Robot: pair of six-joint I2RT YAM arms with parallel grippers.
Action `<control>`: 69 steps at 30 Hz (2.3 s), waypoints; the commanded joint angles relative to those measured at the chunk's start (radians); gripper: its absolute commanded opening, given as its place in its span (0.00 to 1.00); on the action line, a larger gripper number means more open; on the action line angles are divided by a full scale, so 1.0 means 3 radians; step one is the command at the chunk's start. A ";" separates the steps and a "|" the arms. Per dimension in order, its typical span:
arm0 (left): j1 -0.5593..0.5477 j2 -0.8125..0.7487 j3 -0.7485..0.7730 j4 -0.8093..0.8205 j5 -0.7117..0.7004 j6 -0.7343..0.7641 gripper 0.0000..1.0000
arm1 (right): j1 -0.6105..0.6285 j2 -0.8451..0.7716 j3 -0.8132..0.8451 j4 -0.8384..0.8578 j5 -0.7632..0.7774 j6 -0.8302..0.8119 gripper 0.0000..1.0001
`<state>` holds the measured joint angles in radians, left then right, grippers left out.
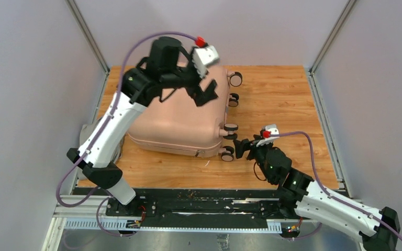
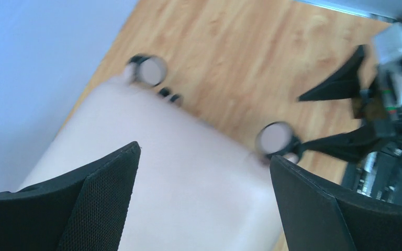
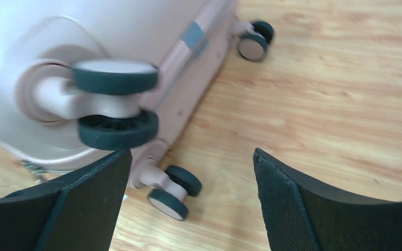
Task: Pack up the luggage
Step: Move the luggage to the center of the board, then reset both arms
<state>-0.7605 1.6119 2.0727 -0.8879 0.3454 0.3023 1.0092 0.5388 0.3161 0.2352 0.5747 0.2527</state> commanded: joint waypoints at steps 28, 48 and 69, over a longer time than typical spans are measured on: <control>0.3221 -0.1008 -0.4111 0.2883 0.0185 -0.0493 1.00 | -0.2716 0.1118 0.0235 -0.0165 0.0430 0.0114 0.95; 0.2571 -0.0735 -0.5096 0.4356 -0.0145 -0.0545 1.00 | -0.3465 0.2089 -0.0075 0.1115 -0.0008 -0.0287 0.93; 0.2571 -0.0820 -0.6397 0.6777 -0.0426 -0.0598 1.00 | -0.3232 0.2414 -0.0480 0.2478 -0.0767 -0.0820 1.00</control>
<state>0.0181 1.3170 0.2581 0.8207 0.1864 0.1173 0.0177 1.2785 0.2180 0.8345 0.3874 0.0570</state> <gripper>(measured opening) 0.999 0.999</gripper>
